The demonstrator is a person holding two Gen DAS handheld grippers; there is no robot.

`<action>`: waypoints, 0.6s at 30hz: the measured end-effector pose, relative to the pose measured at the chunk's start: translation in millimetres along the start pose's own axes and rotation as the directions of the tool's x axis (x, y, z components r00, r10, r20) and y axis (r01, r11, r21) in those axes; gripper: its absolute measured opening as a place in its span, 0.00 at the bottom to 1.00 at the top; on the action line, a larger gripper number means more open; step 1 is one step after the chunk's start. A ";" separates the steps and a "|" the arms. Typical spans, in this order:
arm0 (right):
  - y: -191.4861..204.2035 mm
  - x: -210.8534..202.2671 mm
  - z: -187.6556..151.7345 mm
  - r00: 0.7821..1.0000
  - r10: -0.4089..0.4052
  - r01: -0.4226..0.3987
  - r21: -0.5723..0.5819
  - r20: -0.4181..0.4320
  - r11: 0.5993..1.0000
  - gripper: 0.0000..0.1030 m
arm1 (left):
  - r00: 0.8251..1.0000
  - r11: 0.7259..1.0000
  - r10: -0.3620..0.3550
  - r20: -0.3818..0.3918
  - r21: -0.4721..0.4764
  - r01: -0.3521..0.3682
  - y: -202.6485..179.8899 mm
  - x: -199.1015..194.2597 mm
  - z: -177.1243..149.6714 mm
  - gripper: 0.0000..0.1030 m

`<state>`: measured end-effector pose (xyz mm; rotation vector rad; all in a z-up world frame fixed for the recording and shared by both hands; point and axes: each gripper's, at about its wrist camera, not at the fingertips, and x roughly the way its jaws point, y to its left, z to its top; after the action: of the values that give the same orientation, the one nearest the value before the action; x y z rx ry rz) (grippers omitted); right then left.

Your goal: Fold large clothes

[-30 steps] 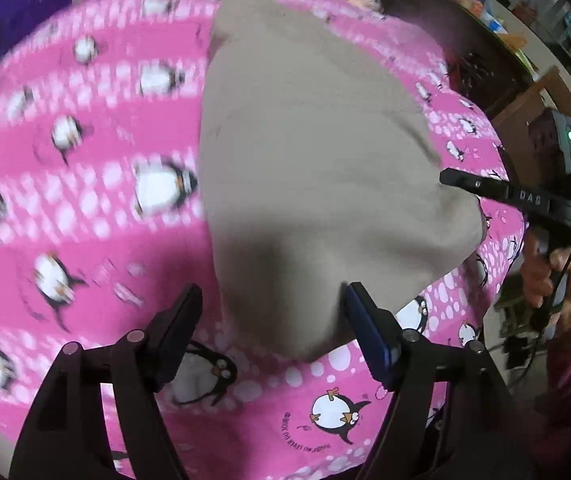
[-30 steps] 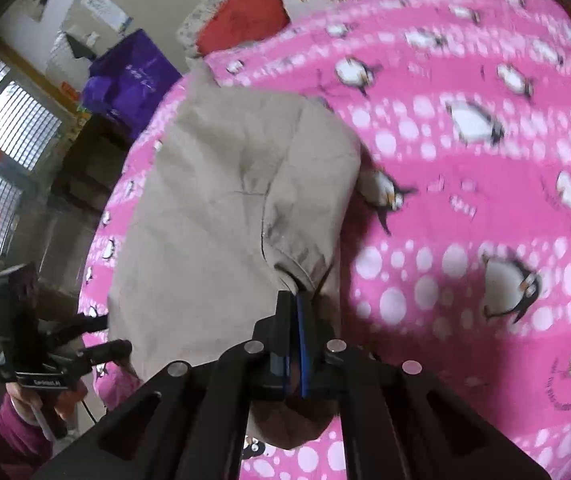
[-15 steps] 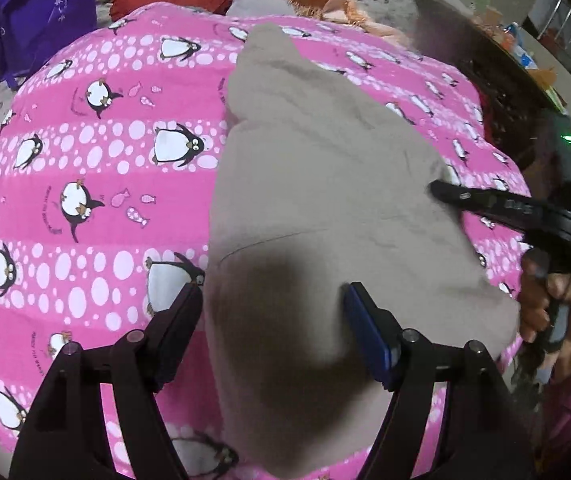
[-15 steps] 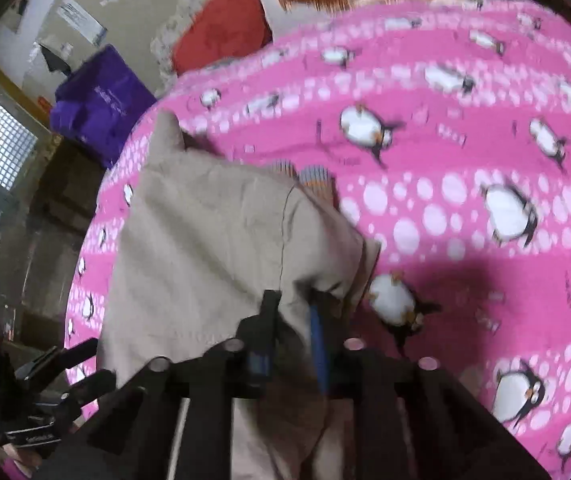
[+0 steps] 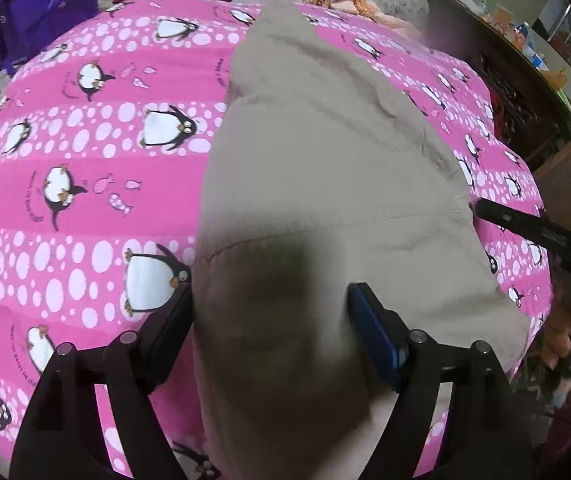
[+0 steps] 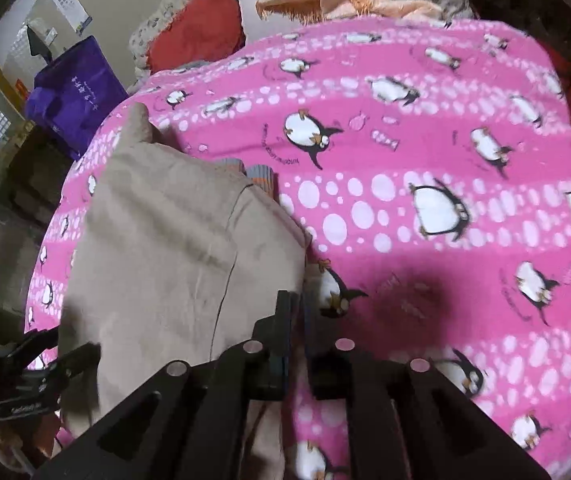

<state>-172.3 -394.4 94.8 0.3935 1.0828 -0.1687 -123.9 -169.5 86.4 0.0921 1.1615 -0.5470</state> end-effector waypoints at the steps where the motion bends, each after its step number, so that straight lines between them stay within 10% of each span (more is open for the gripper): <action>1: 5.8 -6.1 -1.3 1.000 0.007 -0.007 -0.004 0.010 1.000 0.24 | 1.000 1.000 0.010 0.009 -0.005 -0.010 0.1 -3.4 -1.7 0.76; 3: 16.3 -22.4 -10.2 0.999 0.018 -0.017 -0.030 0.029 0.999 0.41 | 0.999 0.999 0.034 0.029 0.000 -0.034 -0.8 -11.4 -5.1 0.76; 18: 74.8 -54.4 -62.6 0.993 -0.059 0.067 -0.081 0.098 0.994 0.68 | 0.975 0.990 0.137 0.175 -0.016 -0.137 -4.2 -66.1 -24.2 0.77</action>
<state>-224.9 -304.2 134.5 0.2731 1.0054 -0.1952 -165.0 -140.8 136.0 0.1178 0.9759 -0.4219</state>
